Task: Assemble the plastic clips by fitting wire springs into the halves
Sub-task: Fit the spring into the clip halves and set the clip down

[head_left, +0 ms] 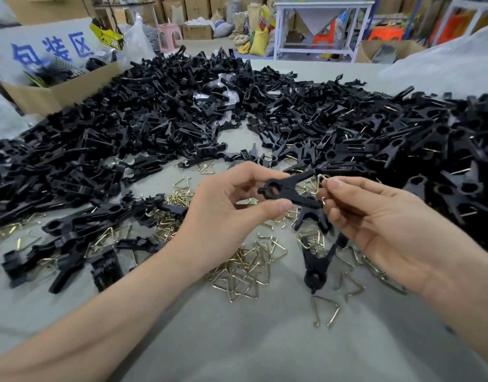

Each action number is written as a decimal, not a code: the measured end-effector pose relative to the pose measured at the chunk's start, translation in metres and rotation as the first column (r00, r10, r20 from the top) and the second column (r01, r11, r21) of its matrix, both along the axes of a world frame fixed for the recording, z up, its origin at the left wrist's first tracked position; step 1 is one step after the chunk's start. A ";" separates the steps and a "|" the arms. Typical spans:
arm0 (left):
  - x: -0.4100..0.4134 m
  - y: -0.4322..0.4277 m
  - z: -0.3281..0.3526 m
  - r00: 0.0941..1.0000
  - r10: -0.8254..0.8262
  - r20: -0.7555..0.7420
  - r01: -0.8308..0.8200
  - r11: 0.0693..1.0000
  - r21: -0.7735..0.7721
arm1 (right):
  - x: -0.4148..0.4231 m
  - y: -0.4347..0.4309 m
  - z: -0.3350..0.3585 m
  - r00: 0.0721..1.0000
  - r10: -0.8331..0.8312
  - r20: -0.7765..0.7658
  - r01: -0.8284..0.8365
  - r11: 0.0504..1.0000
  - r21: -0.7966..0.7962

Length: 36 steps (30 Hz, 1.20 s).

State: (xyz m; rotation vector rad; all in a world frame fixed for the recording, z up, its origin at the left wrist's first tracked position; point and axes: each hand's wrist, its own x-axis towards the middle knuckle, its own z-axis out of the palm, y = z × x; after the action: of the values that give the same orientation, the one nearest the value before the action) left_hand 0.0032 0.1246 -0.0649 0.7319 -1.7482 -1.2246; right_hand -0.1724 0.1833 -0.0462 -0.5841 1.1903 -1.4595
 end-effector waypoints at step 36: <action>-0.002 -0.001 0.000 0.960 -0.164 -0.226 0.225 0.935 0.275 | 0.013 0.010 0.011 0.975 0.116 0.187 -0.131 0.989 0.067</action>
State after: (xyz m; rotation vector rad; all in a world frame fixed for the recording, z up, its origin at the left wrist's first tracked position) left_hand 0.0007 0.1233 -0.0651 0.5895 -1.5144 -1.6651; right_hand -0.1599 0.1932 -0.0350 -0.4512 1.0438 -1.3247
